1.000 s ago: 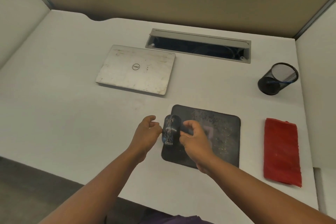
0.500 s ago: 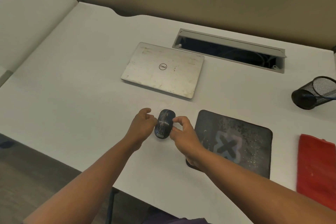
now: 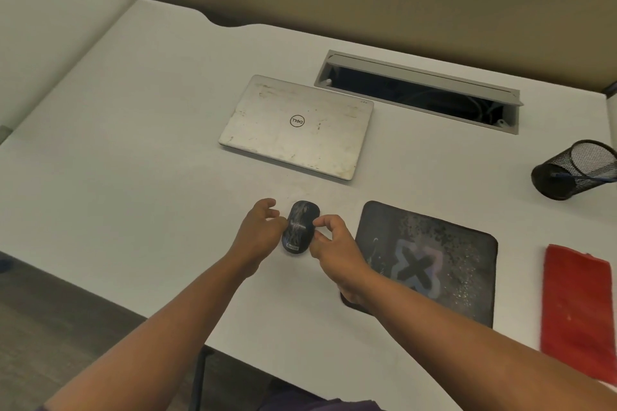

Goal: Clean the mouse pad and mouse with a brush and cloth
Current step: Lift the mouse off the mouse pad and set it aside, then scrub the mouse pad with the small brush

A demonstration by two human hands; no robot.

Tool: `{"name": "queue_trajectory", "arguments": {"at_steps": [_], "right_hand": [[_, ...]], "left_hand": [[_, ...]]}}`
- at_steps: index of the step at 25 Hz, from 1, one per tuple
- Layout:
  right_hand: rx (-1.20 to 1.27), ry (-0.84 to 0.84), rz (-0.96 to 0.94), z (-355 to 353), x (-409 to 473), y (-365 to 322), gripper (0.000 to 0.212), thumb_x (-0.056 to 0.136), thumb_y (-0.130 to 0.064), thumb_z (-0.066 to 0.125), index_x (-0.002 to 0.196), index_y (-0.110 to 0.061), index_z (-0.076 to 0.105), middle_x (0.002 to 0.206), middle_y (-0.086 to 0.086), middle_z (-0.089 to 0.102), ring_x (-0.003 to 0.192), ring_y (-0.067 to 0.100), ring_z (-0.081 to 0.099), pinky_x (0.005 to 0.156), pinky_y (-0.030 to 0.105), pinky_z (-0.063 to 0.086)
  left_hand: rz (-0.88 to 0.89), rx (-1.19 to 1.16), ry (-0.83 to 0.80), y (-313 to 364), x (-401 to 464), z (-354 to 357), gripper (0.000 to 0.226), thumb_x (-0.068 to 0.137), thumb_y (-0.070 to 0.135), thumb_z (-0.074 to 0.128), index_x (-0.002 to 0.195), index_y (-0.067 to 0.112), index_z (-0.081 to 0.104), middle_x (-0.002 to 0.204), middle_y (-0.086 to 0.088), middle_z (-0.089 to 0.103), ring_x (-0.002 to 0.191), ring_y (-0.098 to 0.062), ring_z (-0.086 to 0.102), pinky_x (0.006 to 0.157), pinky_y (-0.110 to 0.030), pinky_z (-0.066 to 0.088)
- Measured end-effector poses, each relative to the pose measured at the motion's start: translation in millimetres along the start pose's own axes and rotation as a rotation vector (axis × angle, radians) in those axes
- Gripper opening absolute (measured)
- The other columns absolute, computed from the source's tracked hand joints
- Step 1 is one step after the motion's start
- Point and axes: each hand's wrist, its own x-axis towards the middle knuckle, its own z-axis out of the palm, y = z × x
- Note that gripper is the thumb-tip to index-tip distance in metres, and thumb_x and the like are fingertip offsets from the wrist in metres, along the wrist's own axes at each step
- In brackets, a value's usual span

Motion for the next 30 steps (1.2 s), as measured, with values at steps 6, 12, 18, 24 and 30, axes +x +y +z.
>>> {"name": "queue_trajectory", "arguments": {"at_steps": [6,12,18,24,30], "right_hand": [[0.015,0.086,-0.020,-32.4,-21.3,2.3,0.052,0.084,-0.001,0.046,0.106,-0.047,0.050,0.148,0.000,0.046,0.113,-0.009,0.048,0.069,0.019,0.049],[0.062,0.337,-0.069,-108.7,-56.9,21.7,0.034,0.093,-0.006,0.054,0.110,-0.035,0.059,0.124,-0.009,0.060,0.108,0.003,0.062,0.068,0.020,0.054],[0.087,0.524,-0.101,-219.0,-83.9,41.9,0.015,0.090,-0.013,0.068,0.100,-0.024,0.067,0.085,-0.004,0.074,0.083,0.011,0.070,0.069,0.020,0.052],[0.031,0.728,-0.227,-322.7,-82.4,24.7,0.017,0.090,-0.014,0.063,0.098,-0.028,0.067,0.091,-0.010,0.069,0.083,0.005,0.065,0.064,0.013,0.046],[-0.227,0.974,-0.371,-404.5,-62.0,-8.5,0.033,0.085,-0.014,0.065,0.116,-0.022,0.063,0.092,-0.008,0.056,0.074,0.007,0.054,0.065,0.017,0.039]], "left_hand": [[0.227,0.066,0.100,14.1,-17.0,23.5,0.052,0.090,0.015,0.058,0.140,0.023,0.048,0.134,0.008,0.052,0.114,-0.012,0.057,0.074,-0.020,0.050],[0.422,0.327,-0.196,44.9,-35.6,102.6,0.045,0.090,0.015,0.058,0.134,0.022,0.057,0.125,0.010,0.060,0.111,-0.007,0.059,0.091,-0.023,0.047],[0.537,0.613,-0.302,73.8,-39.5,197.3,0.034,0.086,0.023,0.055,0.117,0.028,0.069,0.097,0.008,0.074,0.074,-0.003,0.065,0.073,-0.018,0.050],[0.621,0.642,-0.391,114.3,-41.3,267.3,0.049,0.089,0.028,0.061,0.138,0.027,0.057,0.124,0.011,0.065,0.109,-0.003,0.058,0.093,-0.015,0.041],[0.723,0.614,-0.312,182.2,-27.9,328.4,0.056,0.089,0.036,0.070,0.141,0.025,0.052,0.109,0.010,0.065,0.102,-0.006,0.061,0.084,-0.015,0.042]]}}
